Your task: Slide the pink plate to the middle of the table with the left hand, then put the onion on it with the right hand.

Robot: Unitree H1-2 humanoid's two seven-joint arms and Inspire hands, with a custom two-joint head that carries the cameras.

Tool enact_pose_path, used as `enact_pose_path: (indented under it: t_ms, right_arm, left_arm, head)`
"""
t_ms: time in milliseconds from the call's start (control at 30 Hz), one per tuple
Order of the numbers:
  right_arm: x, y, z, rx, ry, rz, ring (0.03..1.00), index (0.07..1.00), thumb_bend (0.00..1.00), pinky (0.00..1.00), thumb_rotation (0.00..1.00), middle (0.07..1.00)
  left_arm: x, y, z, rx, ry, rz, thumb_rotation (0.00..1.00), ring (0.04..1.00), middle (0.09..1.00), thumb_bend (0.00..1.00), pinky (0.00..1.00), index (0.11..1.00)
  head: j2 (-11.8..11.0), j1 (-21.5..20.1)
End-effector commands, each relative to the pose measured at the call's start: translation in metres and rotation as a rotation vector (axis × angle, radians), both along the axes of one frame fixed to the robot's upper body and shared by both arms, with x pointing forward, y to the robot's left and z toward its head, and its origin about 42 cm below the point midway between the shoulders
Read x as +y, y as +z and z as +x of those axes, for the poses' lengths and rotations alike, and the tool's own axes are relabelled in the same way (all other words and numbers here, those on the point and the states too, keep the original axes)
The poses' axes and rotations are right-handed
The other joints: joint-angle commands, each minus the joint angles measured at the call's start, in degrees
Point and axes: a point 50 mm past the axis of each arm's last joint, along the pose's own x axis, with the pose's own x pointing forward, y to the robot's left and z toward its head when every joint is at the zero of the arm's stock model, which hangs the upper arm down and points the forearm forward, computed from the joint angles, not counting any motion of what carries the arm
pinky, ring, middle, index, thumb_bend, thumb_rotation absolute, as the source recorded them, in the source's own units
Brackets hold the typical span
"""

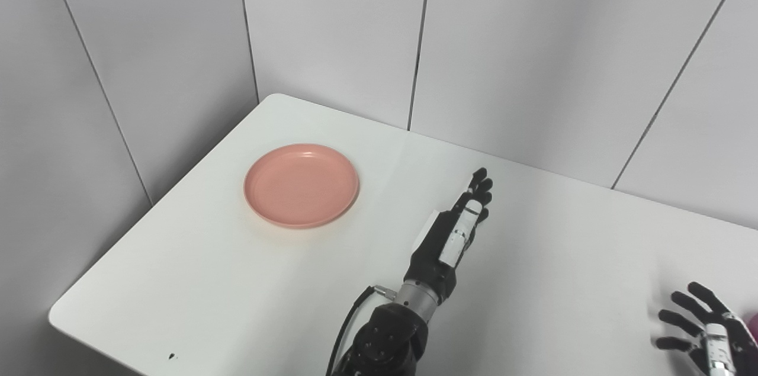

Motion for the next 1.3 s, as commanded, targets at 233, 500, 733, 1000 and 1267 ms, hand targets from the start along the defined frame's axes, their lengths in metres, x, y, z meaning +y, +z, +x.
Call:
enact_pose_path:
  t_ms: [233, 500, 733, 1000, 1267]
  right_arm:
    - [0.003, 0.017, 0.010, -0.101, -0.001, -0.020, 0.619, 0.786, 0.37, 0.42, 0.00, 0.727]
    - [0.001, 0.014, 0.012, -0.105, -0.002, -0.017, 0.620, 0.792, 0.37, 0.42, 0.00, 0.733]
    - [0.002, 0.013, 0.012, -0.104, -0.003, -0.013, 0.613, 0.784, 0.37, 0.42, 0.00, 0.726]
    - [0.001, 0.014, 0.011, -0.107, -0.001, -0.014, 0.594, 0.778, 0.37, 0.42, 0.00, 0.711]
    - [-0.001, 0.014, 0.010, -0.099, -0.002, -0.016, 0.596, 0.779, 0.37, 0.42, 0.00, 0.719]
  left_arm:
    - [0.015, 0.054, 0.009, -0.149, 0.069, -0.006, 1.00, 1.000, 1.000, 0.39, 1.00, 1.000]
    - [0.044, 0.071, 0.014, -0.213, 0.149, 0.013, 1.00, 1.000, 1.000, 0.44, 1.00, 1.000]
    - [0.077, 0.083, 0.021, -0.250, 0.254, 0.005, 1.00, 1.000, 1.000, 0.42, 1.00, 0.998]
    - [0.112, 0.093, 0.023, -0.290, 0.351, 0.043, 1.00, 1.000, 1.000, 0.44, 1.00, 1.000]
    - [0.140, 0.099, 0.022, -0.322, 0.498, 0.047, 1.00, 0.992, 0.999, 0.39, 1.00, 0.991]
  head:
    - [-0.8, 0.9]
    - [-1.4, 1.3]
    - [-1.3, 1.1]
    - [-1.0, 1.4]
    - [-0.7, 1.2]
